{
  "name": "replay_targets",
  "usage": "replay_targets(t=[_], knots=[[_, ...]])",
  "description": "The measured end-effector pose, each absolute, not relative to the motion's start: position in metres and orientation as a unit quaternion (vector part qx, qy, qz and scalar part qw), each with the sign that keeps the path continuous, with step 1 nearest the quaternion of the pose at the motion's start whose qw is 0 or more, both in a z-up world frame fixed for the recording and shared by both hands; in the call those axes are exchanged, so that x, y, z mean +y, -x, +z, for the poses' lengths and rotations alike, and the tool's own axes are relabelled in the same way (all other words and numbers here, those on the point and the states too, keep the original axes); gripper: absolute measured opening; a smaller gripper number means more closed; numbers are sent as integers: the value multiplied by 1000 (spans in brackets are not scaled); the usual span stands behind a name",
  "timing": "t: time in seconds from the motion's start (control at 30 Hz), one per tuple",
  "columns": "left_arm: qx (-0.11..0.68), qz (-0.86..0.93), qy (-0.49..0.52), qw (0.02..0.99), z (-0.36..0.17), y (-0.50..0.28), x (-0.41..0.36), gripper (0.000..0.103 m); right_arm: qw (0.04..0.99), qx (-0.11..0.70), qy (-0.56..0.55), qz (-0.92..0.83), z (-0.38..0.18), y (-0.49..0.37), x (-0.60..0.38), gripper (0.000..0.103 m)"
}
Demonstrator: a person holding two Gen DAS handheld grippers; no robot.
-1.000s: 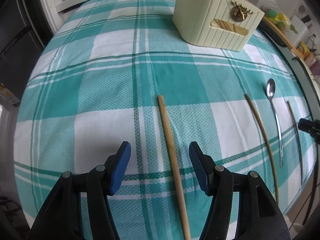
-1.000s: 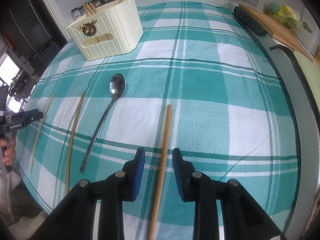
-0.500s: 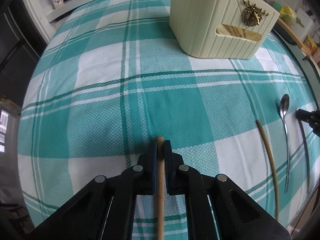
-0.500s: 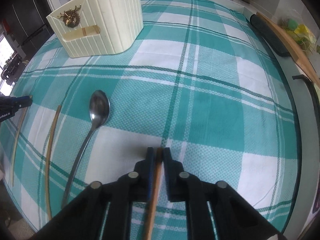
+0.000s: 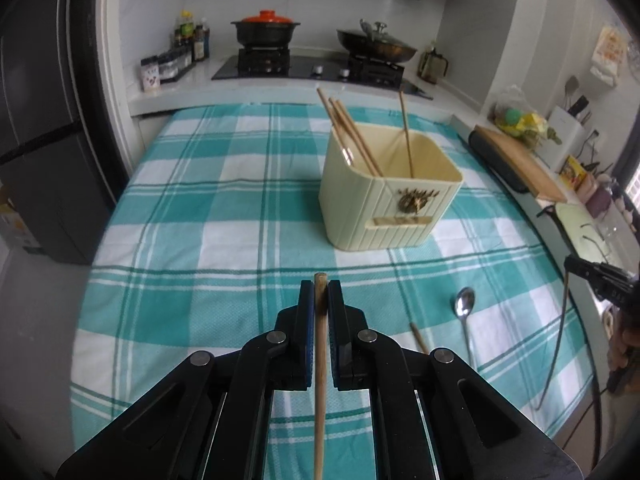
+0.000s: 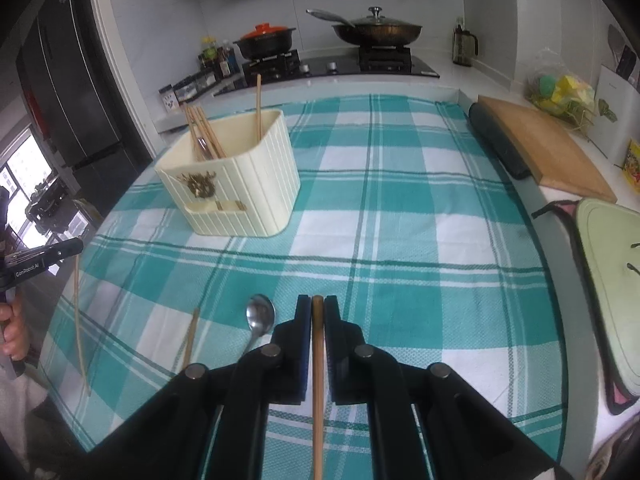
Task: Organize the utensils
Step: 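Lift and carry both held chopsticks over the cream holder, lowering them inside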
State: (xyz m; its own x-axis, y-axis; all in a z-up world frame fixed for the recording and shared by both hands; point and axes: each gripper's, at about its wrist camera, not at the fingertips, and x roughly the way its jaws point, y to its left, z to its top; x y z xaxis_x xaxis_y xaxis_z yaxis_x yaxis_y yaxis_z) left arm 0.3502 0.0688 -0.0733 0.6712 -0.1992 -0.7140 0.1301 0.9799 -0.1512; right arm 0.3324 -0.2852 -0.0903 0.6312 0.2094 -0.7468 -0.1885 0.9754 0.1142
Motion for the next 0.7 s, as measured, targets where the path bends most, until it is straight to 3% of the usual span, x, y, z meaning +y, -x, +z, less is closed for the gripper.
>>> replay_targets(t=[0.3,0.7], knots=[[317,-127,60,938,-8,-308,59,5,943,310,10,118,-13,-279,-278,7],[266,-145,89,949,27,-303,58,5,969,218,13,115,37,-256,-259,7]])
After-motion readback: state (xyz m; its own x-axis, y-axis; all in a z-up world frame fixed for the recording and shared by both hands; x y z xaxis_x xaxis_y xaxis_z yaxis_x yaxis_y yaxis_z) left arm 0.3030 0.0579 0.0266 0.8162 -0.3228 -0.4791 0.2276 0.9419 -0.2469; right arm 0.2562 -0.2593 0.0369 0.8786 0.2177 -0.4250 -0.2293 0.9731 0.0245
